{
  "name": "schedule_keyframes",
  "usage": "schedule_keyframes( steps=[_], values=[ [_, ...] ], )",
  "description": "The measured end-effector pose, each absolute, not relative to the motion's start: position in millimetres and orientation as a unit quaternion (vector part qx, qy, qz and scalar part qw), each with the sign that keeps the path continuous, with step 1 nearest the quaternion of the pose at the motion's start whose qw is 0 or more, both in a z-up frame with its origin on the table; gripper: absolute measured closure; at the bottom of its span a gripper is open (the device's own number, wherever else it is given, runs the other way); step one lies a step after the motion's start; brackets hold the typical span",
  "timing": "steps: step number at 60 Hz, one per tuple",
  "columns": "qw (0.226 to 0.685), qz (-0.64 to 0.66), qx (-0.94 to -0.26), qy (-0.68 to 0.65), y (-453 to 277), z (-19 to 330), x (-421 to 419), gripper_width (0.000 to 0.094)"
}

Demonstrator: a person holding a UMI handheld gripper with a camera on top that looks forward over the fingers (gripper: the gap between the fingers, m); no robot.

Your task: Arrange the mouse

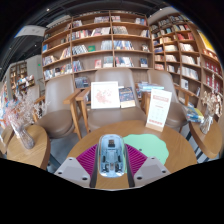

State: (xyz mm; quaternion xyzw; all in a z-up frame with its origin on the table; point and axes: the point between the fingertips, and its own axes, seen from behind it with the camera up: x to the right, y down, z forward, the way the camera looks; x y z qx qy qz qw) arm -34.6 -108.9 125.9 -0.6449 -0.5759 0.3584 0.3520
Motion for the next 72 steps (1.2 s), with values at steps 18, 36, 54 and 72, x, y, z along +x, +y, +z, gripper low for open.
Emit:
schedule_keyframes(
  steps=[18, 36, 54, 72],
  values=[
    [0.356, 0.307, -0.681, -0.562, 10.9, 64.5, -112.6, 0.0506],
    [0.330, 0.291, -0.686, -0.580, 18.9, -9.9, -112.1, 0.0455],
    [0.369, 0.272, -0.691, -0.558, 41.1, 12.9, -86.5, 0.0083],
    [0.386, 0.289, -0.679, -0.554, 19.9, 107.0, 97.9, 0.0082]
  ],
)
